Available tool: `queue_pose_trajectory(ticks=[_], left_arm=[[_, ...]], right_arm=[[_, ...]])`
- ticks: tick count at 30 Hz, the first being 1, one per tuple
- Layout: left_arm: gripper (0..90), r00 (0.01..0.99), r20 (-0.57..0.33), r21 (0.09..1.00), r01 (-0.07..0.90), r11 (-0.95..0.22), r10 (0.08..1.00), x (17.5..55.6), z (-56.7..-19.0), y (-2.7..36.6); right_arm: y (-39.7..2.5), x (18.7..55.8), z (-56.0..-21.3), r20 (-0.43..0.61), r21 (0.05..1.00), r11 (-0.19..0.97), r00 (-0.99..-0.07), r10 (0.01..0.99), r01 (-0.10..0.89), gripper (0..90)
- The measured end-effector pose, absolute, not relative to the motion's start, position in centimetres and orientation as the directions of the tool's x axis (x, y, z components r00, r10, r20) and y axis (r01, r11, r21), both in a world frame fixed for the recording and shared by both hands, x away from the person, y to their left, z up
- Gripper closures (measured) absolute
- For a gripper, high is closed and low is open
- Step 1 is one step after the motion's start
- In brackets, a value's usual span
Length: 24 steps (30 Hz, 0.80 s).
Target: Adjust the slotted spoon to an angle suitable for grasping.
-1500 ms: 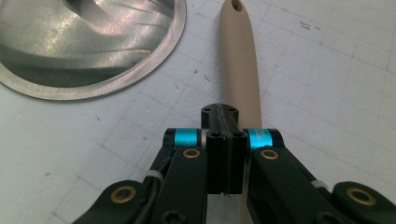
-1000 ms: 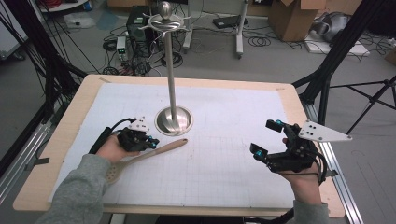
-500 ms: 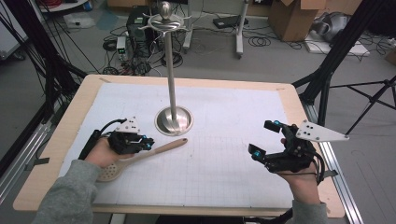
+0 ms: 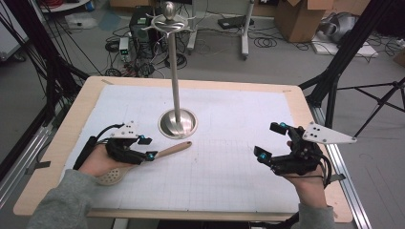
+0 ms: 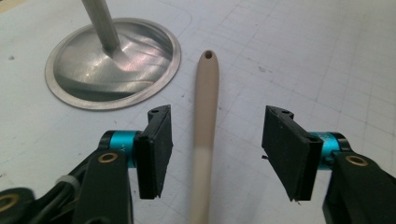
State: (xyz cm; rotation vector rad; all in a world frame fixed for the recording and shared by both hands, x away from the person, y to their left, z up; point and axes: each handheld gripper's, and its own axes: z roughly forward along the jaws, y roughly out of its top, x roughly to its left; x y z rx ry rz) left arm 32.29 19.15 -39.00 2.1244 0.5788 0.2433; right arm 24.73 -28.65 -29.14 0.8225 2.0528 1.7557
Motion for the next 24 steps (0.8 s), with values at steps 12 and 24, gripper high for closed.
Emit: queue_pose_trajectory(ticks=[12, 24], left_arm=[[15.6, 0.865, -0.048, 0.835, 0.309, -0.455, 0.500, 30.5, -38.3, 20.7], [14.5, 0.846, -0.069, 0.838, 0.337, -0.429, 0.529, 29.8, -38.0, 22.3]], right_arm=[[-27.6, 25.9, -28.7, 0.130, 0.977, 0.063, -0.804, 0.581, 0.203, 1.4], [-26.9, 26.2, -28.8, 0.132, 0.976, 0.070, -0.807, 0.575, 0.209, 1.4]])
